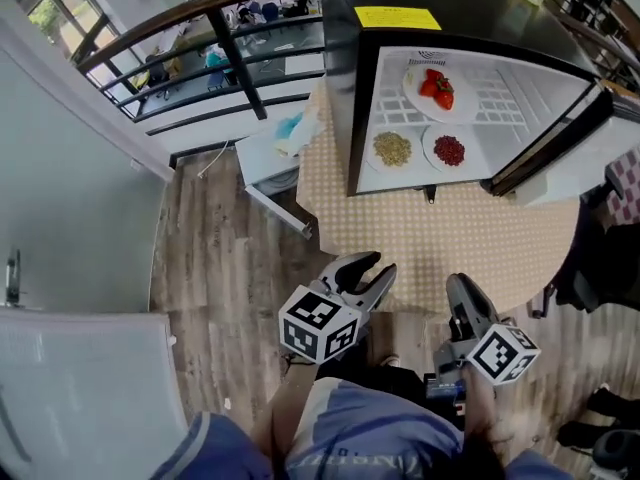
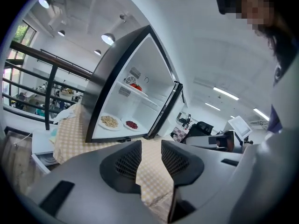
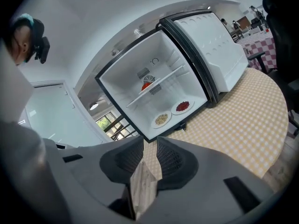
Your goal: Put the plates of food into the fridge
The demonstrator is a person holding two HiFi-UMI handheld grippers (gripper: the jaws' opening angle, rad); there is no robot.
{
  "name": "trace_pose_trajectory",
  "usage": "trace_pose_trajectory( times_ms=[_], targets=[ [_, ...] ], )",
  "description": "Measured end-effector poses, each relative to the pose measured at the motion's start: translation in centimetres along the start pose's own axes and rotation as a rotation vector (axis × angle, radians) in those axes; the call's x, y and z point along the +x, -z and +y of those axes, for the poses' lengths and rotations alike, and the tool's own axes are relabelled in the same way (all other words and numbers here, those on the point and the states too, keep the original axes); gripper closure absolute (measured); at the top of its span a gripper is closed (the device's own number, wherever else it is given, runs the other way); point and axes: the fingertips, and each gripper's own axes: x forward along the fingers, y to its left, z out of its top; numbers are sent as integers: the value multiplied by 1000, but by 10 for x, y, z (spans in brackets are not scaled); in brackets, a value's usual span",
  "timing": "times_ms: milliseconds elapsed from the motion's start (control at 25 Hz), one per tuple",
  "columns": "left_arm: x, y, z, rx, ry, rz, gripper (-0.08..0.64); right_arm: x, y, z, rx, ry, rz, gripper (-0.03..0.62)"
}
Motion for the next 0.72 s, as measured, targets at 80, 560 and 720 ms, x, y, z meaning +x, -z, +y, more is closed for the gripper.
trace_pose_trajectory(
  times_ms=[80, 560, 720],
  targets=[
    [-6, 10, -13, -8, -16, -7, 423, -16, 6, -4, -3, -14, 7, 497],
    [-35, 92, -159, -15, -48, -18, 426, -173, 57, -46, -18, -86, 21, 522],
    [-50, 114, -201, -3, -57, -16, 430, -216, 69, -59, -10, -80, 19, 541]
  ],
)
